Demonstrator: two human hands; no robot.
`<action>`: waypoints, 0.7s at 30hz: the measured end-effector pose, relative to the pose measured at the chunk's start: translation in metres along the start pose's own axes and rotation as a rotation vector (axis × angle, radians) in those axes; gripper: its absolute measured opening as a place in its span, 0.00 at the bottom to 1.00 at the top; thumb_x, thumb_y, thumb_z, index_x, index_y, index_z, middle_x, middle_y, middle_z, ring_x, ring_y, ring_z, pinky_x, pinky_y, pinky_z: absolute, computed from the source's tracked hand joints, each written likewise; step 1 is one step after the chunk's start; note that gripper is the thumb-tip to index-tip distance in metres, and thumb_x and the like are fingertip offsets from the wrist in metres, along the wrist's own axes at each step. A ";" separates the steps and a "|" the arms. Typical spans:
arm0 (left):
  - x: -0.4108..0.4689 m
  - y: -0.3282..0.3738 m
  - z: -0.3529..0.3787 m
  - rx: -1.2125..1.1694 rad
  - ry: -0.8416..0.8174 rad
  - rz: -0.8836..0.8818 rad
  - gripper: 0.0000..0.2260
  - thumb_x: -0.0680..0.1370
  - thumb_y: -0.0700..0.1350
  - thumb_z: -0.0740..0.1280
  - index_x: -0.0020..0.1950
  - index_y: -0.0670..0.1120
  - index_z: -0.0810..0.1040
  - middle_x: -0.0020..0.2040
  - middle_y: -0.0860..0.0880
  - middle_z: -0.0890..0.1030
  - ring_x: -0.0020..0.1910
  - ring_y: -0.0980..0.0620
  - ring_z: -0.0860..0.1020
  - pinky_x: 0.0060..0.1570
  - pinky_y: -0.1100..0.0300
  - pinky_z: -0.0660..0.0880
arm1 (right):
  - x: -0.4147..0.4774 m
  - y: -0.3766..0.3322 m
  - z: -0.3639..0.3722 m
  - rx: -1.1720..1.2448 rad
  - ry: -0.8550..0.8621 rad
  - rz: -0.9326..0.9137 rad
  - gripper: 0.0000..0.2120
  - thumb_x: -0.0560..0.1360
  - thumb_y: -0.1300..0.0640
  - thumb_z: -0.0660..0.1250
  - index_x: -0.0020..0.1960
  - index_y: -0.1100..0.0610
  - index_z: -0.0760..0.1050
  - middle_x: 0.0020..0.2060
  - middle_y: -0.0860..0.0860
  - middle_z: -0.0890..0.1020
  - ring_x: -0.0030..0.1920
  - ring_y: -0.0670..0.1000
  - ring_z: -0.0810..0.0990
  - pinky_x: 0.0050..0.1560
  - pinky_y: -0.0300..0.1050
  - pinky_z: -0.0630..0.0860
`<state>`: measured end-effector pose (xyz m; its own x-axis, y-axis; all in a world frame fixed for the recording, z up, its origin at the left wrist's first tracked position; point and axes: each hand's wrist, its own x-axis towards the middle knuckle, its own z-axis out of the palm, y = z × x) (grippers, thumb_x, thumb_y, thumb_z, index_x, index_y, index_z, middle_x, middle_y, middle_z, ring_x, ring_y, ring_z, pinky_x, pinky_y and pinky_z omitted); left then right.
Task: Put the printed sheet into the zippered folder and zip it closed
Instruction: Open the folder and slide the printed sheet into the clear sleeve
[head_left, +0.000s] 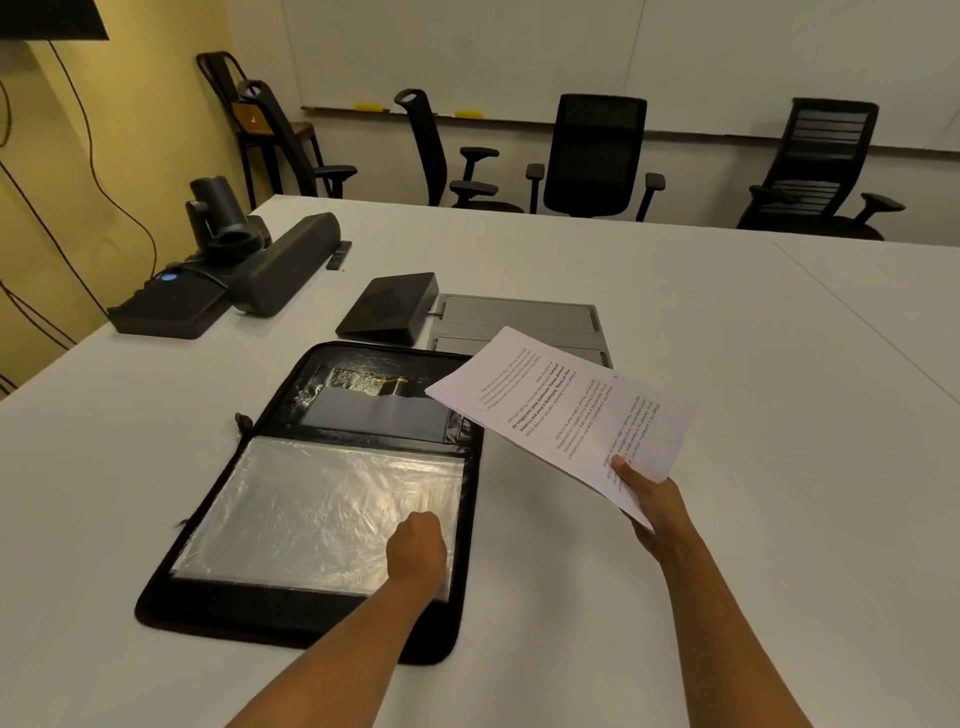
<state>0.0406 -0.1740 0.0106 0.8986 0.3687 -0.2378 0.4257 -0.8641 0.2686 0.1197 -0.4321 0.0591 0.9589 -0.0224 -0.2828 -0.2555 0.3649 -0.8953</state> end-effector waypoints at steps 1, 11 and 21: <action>0.000 0.000 -0.003 -0.025 0.010 -0.017 0.10 0.79 0.34 0.57 0.52 0.38 0.78 0.53 0.42 0.81 0.51 0.47 0.80 0.49 0.59 0.76 | 0.001 0.000 -0.001 0.004 -0.003 0.001 0.17 0.73 0.64 0.67 0.60 0.55 0.70 0.51 0.52 0.80 0.51 0.53 0.80 0.50 0.48 0.81; -0.004 0.008 -0.028 0.019 0.115 0.074 0.14 0.78 0.32 0.60 0.63 0.40 0.69 0.51 0.42 0.81 0.47 0.47 0.81 0.46 0.59 0.78 | -0.001 -0.004 -0.022 -0.001 0.004 0.025 0.21 0.74 0.65 0.65 0.66 0.58 0.67 0.57 0.57 0.78 0.52 0.57 0.79 0.42 0.44 0.82; -0.017 0.008 -0.022 0.347 0.075 0.064 0.34 0.75 0.39 0.67 0.76 0.41 0.52 0.77 0.45 0.57 0.70 0.47 0.66 0.57 0.58 0.74 | -0.009 0.008 -0.040 -0.060 0.004 0.058 0.20 0.74 0.65 0.66 0.64 0.57 0.68 0.58 0.58 0.78 0.49 0.55 0.80 0.48 0.49 0.82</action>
<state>0.0314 -0.1795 0.0374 0.9330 0.3230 -0.1584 0.3183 -0.9464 -0.0550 0.1045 -0.4663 0.0409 0.9419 -0.0070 -0.3358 -0.3173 0.3095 -0.8964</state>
